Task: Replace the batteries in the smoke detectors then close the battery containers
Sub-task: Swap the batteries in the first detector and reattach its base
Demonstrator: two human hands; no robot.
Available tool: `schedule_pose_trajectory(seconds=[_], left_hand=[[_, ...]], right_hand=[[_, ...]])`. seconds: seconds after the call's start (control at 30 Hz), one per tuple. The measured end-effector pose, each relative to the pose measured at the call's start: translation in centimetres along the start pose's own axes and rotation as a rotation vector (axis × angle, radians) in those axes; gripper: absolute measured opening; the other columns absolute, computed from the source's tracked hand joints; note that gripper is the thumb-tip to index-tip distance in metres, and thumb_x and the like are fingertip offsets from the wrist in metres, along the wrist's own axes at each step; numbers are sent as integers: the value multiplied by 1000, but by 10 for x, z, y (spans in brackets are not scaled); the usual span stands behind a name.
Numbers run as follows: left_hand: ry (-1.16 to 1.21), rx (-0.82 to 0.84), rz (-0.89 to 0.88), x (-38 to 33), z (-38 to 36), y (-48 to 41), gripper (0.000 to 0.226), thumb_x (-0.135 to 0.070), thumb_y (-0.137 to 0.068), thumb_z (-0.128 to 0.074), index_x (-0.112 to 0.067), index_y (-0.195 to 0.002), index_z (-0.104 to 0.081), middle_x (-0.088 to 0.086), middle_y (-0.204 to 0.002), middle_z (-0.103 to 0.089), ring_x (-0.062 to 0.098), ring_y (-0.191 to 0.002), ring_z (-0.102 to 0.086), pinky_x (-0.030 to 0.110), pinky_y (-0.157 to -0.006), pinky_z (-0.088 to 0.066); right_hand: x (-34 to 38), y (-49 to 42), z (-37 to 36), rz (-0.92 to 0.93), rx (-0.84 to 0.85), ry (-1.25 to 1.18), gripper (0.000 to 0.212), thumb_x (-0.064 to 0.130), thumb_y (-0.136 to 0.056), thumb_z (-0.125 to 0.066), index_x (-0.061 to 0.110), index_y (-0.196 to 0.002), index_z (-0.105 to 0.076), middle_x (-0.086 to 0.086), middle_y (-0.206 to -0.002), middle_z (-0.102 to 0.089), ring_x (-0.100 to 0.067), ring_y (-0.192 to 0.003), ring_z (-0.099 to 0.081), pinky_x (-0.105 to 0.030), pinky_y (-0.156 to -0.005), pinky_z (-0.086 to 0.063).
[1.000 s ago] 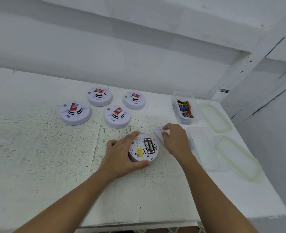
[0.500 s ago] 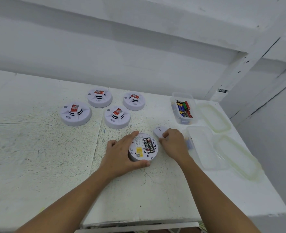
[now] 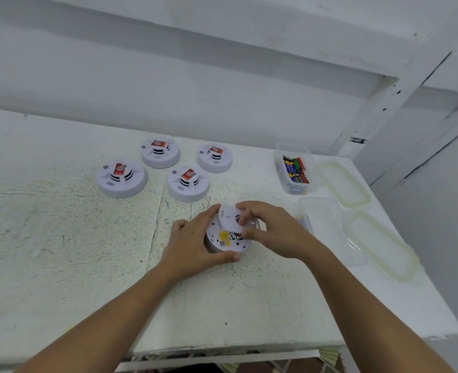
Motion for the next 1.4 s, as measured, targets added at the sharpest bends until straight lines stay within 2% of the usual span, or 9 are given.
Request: schedule_pose_trajectory(seconds=[0.1, 0.27, 0.43, 0.6, 0.7, 0.83, 1.03, 1.27, 1.4], left_hand=[[33, 8, 15, 2, -1, 0, 113, -84, -50, -60, -37, -145, -21, -25, -134, -41, -28, -107, -23, 21, -96, -15], [81, 27, 43, 6, -2, -2, 118, -83, -45, -62, -34, -145, -23, -26, -131, -42, -27, -109, -25, 19, -96, -13], [86, 29, 59, 12, -3, -3, 114, -78, -45, -67, -35, -142, -28, -24, -131, -46, -6, -114, -40, 20, -98, -15], [90, 30, 56, 14, -4, -4, 114, -77, -44, -69, -36, -142, -28, -26, -132, -44, -7, -116, -40, 18, -98, -13], [91, 28, 47, 13, -3, -5, 114, -76, -43, -70, -37, -142, -29, -28, -132, -44, -9, -114, -40, 10, -95, -10], [96, 25, 39, 12, -3, -6, 112, -75, -44, -72, -37, -141, -30, -28, -131, -45, -10, -115, -40, 11, -95, -10], [109, 17, 27, 10, -1, -6, 108, -71, -45, -76, -38, -139, -33, -29, -127, -48, -10, -115, -42, 14, -97, -13], [165, 30, 27, 11, 1, -7, 100, -63, -43, -80, -51, -130, -33, -35, -118, -50, -16, -112, -38, 13, -97, -14], [198, 50, 14, 13, 1, -8, 100, -50, -49, -88, -45, -134, -37, -31, -117, -57, -10, -111, -46, 17, -101, -17]], right_hand=[[9, -1, -9, 66, 67, 130, 18, 14, -84, -67, 16, -100, -60, 9, -138, -50, -11, -120, -47, -19, -92, -34], [15, -4, -22, 124, 159, 281, 16, 12, -86, -64, 16, -99, -57, 7, -143, -47, -13, -128, -43, -20, -98, -32], [21, -9, -25, 135, 204, 298, 21, 10, -84, -65, 23, -92, -52, 7, -144, -46, -16, -130, -42, -32, -105, -37], [20, -10, -24, 136, 193, 288, 21, 11, -81, -66, 23, -93, -54, 9, -140, -50, -16, -124, -47, -33, -100, -41], [20, -9, -26, 147, 195, 272, 30, 8, -81, -63, 23, -106, -57, 8, -138, -52, -18, -121, -50, -38, -98, -43], [19, -7, -29, 164, 190, 233, 39, 3, -83, -57, 22, -117, -60, 14, -147, -41, -8, -136, -36, -30, -105, -37], [17, -3, -38, 205, 171, 176, 32, 22, -93, -56, 25, -126, -57, 13, -152, -33, 6, -139, -18, -27, -112, -30], [15, -4, -40, 213, 168, 163, 36, 20, -94, -56, 24, -131, -56, 7, -152, -33, -3, -143, -19, -30, -118, -20], [13, -3, -42, 202, 149, 142, 36, 18, -94, -56, 22, -130, -57, 6, -151, -33, -6, -143, -20, -23, -119, -13]])
Point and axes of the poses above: each hand's wrist, its own y-axis away from the middle knuckle, its own z-axis out of the back of the hand, x = y × z, the point moved 9 cm from there along -y, towards the middle knuckle
